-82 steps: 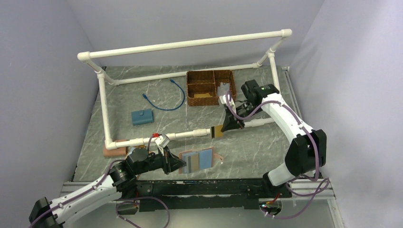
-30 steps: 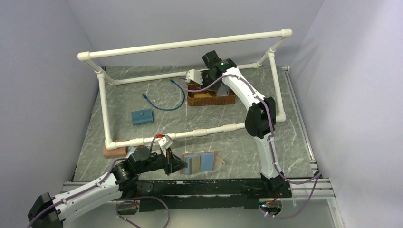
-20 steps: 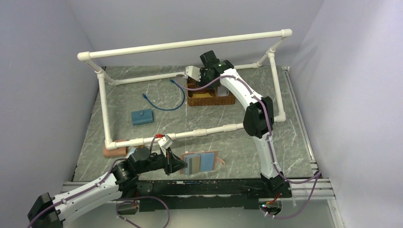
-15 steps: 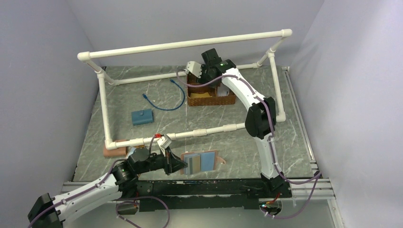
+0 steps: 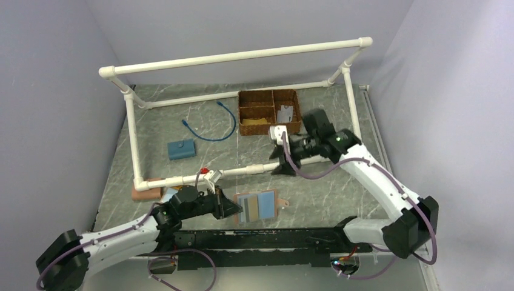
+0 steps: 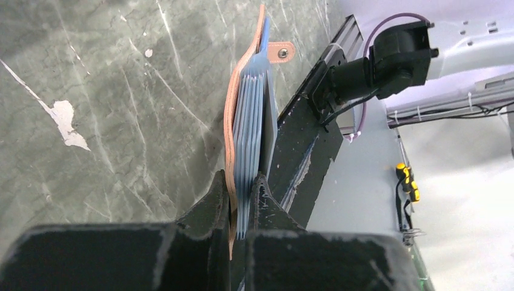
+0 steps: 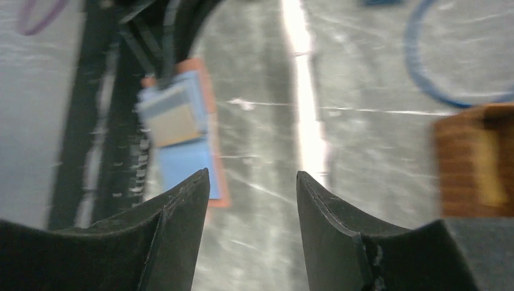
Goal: Take the credit cards out of the card holder
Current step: Remove the credit card from the card holder.
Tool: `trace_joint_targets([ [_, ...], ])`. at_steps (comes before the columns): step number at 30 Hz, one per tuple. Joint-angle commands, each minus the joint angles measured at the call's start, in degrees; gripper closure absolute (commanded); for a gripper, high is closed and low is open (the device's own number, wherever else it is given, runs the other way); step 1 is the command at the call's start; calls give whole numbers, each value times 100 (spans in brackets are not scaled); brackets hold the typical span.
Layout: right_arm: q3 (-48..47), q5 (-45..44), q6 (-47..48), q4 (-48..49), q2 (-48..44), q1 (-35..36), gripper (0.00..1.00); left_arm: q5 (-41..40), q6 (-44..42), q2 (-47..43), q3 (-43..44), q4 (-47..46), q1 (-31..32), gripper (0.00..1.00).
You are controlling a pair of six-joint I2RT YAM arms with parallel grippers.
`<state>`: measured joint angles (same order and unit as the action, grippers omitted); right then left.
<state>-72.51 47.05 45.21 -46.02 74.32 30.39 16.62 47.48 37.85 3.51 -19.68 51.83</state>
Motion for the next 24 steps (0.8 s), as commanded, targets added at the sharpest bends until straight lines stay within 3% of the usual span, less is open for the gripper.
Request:
trace_joint_targets([
  [1,1726,1469,-737,1280,-446,-5,44,-108,621,585,575,-811,40,100],
  [7,2933,1500,-1297,2236,-532,108,45,-553,1326,1548,1290,-208,134,100],
  [13,2995,1188,-2131,2677,-158,192,46,-1113,1803,1857,1986,1257,279,100],
  [16,2939,725,-2741,2892,174,203,55,-1247,2033,1871,2176,1846,308,100],
  [20,2982,487,-3139,3124,291,246,58,-1385,2255,1775,2320,2602,338,100],
  [24,2891,47,-3292,3139,438,415,73,-1412,2408,1742,2484,3062,346,100],
])
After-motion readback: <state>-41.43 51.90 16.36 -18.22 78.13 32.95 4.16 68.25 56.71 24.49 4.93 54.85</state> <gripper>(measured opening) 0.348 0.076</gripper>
